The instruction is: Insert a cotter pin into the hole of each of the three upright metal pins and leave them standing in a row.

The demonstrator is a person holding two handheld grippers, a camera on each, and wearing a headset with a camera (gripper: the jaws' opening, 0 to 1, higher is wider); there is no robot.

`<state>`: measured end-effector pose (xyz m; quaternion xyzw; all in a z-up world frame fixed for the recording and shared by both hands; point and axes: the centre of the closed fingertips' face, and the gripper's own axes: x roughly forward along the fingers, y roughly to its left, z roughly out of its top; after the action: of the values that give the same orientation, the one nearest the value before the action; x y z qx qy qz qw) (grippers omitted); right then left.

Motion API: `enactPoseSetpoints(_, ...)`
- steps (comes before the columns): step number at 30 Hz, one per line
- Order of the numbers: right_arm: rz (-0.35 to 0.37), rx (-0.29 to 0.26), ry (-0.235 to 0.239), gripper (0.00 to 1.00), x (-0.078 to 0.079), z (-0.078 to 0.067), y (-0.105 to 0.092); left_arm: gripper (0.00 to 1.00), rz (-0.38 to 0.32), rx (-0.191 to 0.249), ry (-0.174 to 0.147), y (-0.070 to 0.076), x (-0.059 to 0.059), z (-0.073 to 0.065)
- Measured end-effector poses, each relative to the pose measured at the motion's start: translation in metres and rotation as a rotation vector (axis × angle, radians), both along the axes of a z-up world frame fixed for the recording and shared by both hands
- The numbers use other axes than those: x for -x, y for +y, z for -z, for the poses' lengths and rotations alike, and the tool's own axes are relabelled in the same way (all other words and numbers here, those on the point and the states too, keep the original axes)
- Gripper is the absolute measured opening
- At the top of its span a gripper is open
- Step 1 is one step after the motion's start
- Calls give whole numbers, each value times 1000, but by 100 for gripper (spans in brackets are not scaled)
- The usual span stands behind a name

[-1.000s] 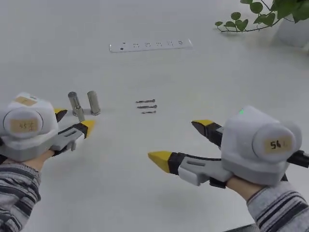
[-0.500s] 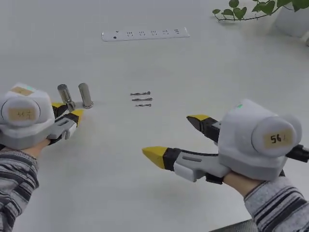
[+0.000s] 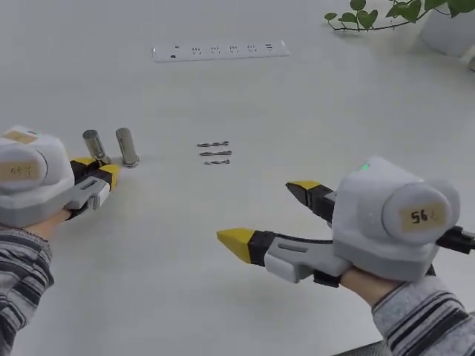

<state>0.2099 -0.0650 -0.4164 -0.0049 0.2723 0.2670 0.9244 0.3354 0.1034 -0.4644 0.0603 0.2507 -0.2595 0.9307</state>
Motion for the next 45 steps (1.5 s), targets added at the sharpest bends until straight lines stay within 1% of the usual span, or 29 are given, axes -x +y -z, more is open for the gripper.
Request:
enactPoseSetpoints(4, -1, -2, -3, 71, 0, -2, 1, 5, 8, -4, 5, 0, 0, 0)
enactPoseSetpoints(8, -8, -14, -7, 72, 1, -5, 3, 5, 9, 6, 11, 0, 3, -1)
enactPoseSetpoints(10, -10, -13, -10, 72, 1, -6, 3, 5, 23, -4, 10, -3, 7, -2)
enactPoseSetpoints(12, -11, -14, -9, 72, 2, -6, 3, 5, 37, -3, 8, -7, 11, -4)
enactPoseSetpoints(18, -6, -11, -14, 73, 5, -8, 3, 5, 99, -8, 3, -27, 27, -7)
enactPoseSetpoints(21, -6, -6, -12, 73, 6, -7, 3, 5, 126, -5, 11, -37, 35, -6)
enactPoseSetpoints(22, -6, -4, -13, 73, 6, -7, 2, 5, 133, -4, 16, -40, 37, -6)
enactPoseSetpoints(24, -6, -5, -13, 73, 6, -8, 2, 5, 150, 2, 10, -45, 40, -8)
enactPoseSetpoints(29, -6, -10, -12, 73, 7, -8, 2, 5, 178, 10, 14, -58, 48, -7)
enactPoseSetpoints(31, -8, -10, -7, 73, 8, -6, 2, 5, 186, 10, 18, -62, 49, -7)
enactPoseSetpoints(33, -8, -5, -19, 72, 8, -6, 2, 5, 191, 10, 25, -66, 51, -5)
enactPoseSetpoints(36, -7, -6, -23, 72, 8, -6, 2, 5, 201, 8, 20, -71, 52, -5)
enactPoseSetpoints(42, -7, -2, -17, 71, 8, -5, 0, 6, 205, 10, 16, -73, 53, -5)
enactPoseSetpoints(45, -5, 3, -18, 69, 7, -4, -2, 6, 198, 19, 25, -72, 52, -4)
